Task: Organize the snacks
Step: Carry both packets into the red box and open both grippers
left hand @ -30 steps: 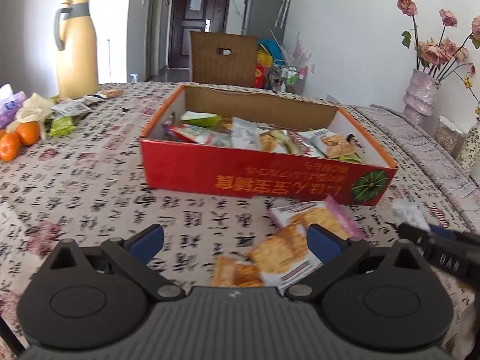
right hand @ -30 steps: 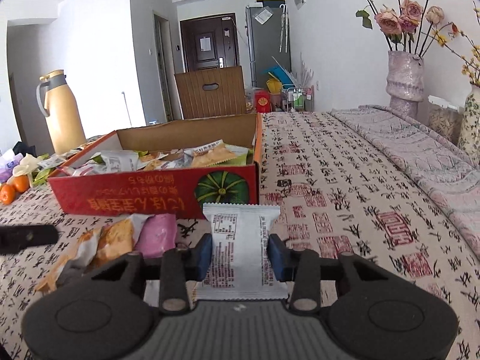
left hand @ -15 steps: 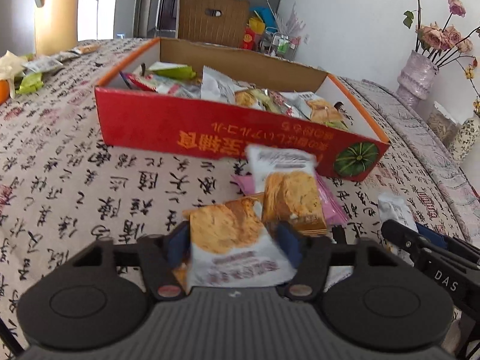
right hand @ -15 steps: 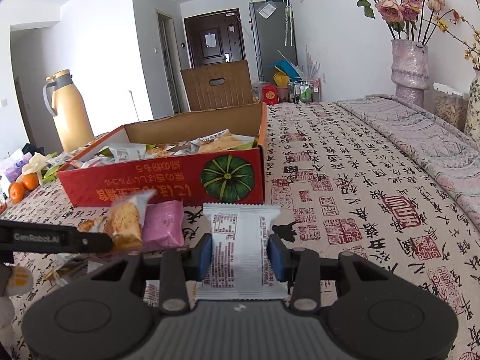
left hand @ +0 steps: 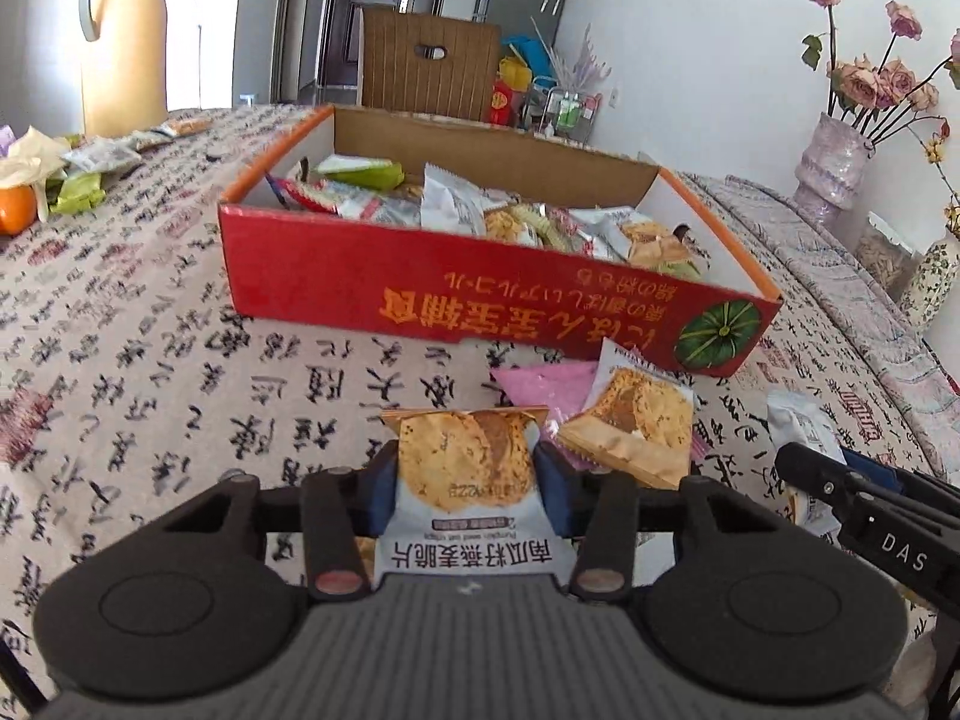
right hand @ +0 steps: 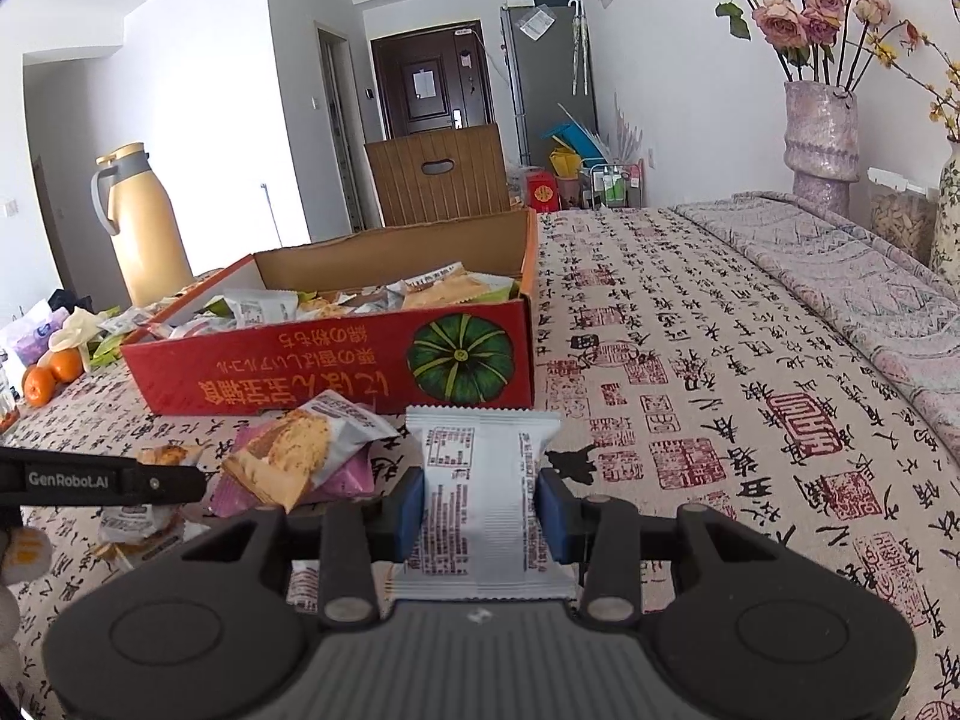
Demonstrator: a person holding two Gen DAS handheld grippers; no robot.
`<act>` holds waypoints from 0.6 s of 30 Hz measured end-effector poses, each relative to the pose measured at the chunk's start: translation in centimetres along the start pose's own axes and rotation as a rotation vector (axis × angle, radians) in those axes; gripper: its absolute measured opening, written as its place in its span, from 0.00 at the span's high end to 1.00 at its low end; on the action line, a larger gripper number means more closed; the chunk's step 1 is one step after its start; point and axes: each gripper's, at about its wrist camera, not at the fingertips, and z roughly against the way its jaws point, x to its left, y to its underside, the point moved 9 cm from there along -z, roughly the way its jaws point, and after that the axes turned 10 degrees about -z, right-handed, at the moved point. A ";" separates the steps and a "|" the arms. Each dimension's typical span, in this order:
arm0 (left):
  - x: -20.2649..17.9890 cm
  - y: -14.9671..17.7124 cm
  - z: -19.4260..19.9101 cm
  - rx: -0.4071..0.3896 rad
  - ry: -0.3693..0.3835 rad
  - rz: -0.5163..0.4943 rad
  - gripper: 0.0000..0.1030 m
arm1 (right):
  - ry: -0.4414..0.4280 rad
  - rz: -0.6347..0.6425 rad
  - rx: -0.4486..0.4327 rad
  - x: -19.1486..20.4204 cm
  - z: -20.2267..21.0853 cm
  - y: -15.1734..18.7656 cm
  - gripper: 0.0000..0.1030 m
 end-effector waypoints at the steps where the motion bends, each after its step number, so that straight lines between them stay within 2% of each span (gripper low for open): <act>1: 0.1 -0.2 0.2 -0.010 -0.003 -0.004 0.54 | -0.002 0.002 -0.004 0.1 0.1 -0.1 0.62; 9: 0.3 -2.9 1.3 -0.088 -0.029 -0.040 0.54 | -0.035 0.029 -0.053 2.0 0.5 -2.0 0.62; 18: 0.3 -7.5 2.0 -0.187 -0.057 -0.085 0.54 | -0.072 0.078 -0.128 4.9 -0.7 -6.0 0.62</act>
